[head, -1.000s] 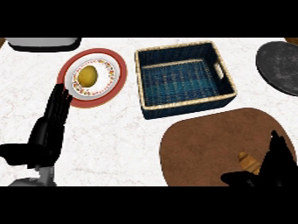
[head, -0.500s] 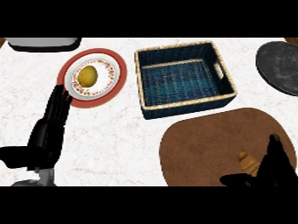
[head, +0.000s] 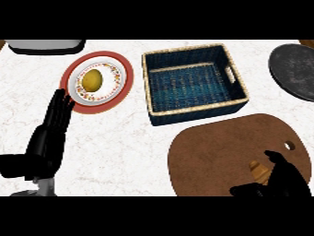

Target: Pick the croissant from the cutting board and place it in the basket

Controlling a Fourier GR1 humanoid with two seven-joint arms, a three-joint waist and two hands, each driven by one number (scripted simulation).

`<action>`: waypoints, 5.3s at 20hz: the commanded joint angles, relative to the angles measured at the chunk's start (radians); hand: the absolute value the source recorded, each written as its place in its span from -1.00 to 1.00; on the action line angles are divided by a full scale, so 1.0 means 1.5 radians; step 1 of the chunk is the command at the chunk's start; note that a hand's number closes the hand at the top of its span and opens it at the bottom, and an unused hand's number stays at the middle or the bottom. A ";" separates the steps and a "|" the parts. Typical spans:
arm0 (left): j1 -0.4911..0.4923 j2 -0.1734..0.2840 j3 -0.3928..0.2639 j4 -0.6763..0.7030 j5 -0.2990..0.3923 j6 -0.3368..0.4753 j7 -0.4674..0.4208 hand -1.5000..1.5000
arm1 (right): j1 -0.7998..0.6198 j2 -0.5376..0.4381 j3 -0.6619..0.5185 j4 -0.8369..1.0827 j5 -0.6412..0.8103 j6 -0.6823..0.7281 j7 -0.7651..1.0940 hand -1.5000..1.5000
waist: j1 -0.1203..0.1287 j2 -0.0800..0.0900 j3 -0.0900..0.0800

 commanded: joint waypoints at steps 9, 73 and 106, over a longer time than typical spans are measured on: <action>-0.010 -0.005 0.035 0.033 -0.005 -0.029 -0.019 0.00 | -0.048 0.003 0.012 0.111 0.037 0.013 0.018 1.00 | 0.000 0.002 0.002; 0.020 -0.015 0.048 -0.008 -0.016 -0.059 -0.004 0.00 | -0.629 -0.070 0.166 0.051 -0.164 0.061 -0.061 1.00 | 0.002 0.001 0.002; -0.009 -0.080 0.057 0.005 -0.077 -0.055 0.014 0.00 | -0.532 -0.024 -0.033 0.338 -0.131 -0.034 -0.410 -1.00 | 0.004 0.002 0.002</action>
